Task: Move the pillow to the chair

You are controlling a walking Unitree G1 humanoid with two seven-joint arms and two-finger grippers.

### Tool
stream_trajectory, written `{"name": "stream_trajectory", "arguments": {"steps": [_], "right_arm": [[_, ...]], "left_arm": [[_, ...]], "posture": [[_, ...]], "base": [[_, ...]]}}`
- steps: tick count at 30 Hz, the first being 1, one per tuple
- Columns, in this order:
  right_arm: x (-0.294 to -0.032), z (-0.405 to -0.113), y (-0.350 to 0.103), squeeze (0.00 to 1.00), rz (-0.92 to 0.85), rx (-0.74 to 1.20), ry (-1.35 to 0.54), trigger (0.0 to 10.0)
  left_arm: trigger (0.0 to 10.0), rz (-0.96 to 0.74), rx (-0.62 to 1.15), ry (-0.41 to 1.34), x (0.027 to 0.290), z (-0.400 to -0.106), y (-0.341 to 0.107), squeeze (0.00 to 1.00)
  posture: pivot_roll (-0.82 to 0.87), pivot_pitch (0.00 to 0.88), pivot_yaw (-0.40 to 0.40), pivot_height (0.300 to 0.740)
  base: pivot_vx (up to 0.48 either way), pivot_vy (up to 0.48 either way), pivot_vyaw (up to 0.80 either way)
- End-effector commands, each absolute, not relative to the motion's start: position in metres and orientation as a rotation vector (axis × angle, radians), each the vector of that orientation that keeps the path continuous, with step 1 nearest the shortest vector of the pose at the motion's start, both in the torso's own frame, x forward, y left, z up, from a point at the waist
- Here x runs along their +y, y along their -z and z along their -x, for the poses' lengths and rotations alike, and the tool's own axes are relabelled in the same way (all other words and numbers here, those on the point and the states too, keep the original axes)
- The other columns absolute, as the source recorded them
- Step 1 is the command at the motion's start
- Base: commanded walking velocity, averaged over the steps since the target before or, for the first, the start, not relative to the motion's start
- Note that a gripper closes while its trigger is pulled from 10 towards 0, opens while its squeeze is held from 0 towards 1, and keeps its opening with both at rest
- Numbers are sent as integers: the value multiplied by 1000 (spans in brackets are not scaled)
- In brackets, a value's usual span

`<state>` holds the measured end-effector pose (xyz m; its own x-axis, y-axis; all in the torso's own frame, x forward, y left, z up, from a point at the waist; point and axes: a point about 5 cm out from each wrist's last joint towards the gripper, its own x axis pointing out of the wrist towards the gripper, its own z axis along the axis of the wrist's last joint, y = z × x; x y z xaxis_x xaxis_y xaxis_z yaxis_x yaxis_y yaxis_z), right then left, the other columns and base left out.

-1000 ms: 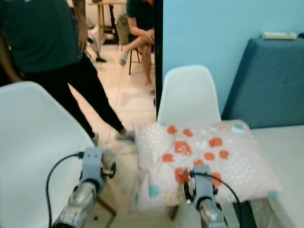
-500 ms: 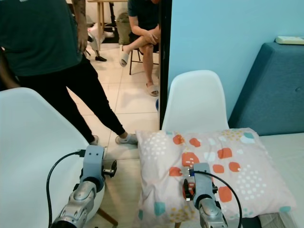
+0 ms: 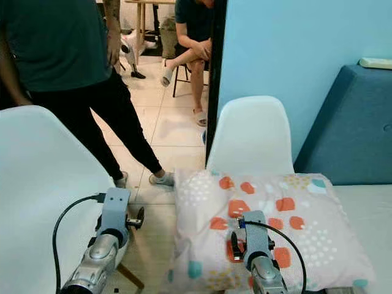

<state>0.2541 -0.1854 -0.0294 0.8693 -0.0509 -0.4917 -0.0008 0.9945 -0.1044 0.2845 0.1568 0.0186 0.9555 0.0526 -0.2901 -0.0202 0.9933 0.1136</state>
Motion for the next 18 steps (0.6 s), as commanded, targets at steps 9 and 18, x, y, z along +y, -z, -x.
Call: {"name": "stream_trajectory", "arguments": {"steps": [9,18], "right_arm": [[-184,-253,31,0,93,527,33,10000],[-185,-252,32,0,95,532,32,10000]], "left_arm": [[10000,-119,294,-32,157,-286,-20,0],[10000,-62,317,-50,157,-287,-18,0]], "posture": [[48,28,-8,740],[47,28,-7,740]], "base": [[0,-480,0],[0,-373,0]]}}
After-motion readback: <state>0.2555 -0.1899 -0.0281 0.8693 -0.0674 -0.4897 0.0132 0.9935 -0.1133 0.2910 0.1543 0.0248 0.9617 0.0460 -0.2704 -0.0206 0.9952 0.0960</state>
